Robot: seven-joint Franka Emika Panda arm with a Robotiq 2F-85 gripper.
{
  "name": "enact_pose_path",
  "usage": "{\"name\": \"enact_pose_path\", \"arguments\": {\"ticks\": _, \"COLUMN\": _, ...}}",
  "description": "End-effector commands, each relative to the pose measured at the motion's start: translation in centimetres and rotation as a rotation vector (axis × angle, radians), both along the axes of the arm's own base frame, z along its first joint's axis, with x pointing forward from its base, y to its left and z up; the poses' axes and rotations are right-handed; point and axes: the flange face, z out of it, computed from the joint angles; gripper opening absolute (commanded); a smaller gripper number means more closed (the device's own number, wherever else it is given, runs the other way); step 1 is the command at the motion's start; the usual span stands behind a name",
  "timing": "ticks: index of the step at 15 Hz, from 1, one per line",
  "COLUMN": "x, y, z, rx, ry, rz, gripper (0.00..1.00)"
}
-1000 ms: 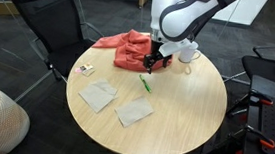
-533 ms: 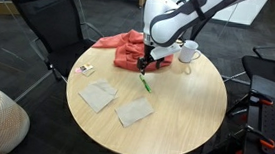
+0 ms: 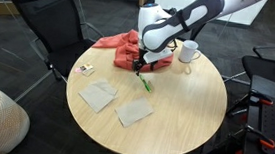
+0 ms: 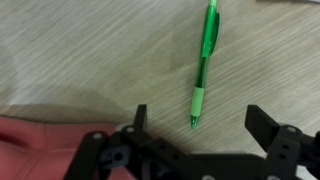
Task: Pick the pen and put it in the cup
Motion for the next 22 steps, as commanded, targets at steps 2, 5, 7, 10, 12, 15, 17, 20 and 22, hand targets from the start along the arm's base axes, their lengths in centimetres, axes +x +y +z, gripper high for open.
{"name": "enact_pose_path", "arguments": {"ticks": 2, "x": 1.2, "y": 0.6, "z": -0.9, "rx": -0.02, "ry": 0.01, "rz": -0.022, "gripper": 1.0}}
{"name": "enact_pose_path", "arguments": {"ticks": 5, "x": 1.3, "y": 0.9, "z": -1.6, "rx": -0.03, "ry": 0.015, "rz": -0.022, "gripper": 1.0}}
{"name": "enact_pose_path", "arguments": {"ticks": 7, "x": 1.4, "y": 1.1, "z": -1.9, "rx": -0.038, "ry": 0.018, "rz": -0.031, "gripper": 1.0}}
{"name": "enact_pose_path", "arguments": {"ticks": 10, "x": 1.5, "y": 1.4, "z": -2.3, "rx": -0.046, "ry": 0.025, "rz": -0.041, "gripper": 1.0}}
{"name": "enact_pose_path", "arguments": {"ticks": 12, "x": 1.5, "y": 1.6, "z": -2.5, "rx": -0.048, "ry": 0.031, "rz": -0.046, "gripper": 1.0}}
{"name": "enact_pose_path", "arguments": {"ticks": 15, "x": 1.4, "y": 1.7, "z": -2.8, "rx": -0.051, "ry": 0.039, "rz": -0.059, "gripper": 0.74}}
{"name": "enact_pose_path", "arguments": {"ticks": 17, "x": 1.4, "y": 1.6, "z": -2.9, "rx": -0.052, "ry": 0.04, "rz": -0.065, "gripper": 0.58}}
{"name": "enact_pose_path", "arguments": {"ticks": 20, "x": 1.4, "y": 1.4, "z": -3.0, "rx": -0.05, "ry": 0.041, "rz": -0.079, "gripper": 0.36}}
{"name": "enact_pose_path", "arguments": {"ticks": 22, "x": 1.4, "y": 1.4, "z": -3.0, "rx": -0.048, "ry": 0.042, "rz": -0.083, "gripper": 0.2}}
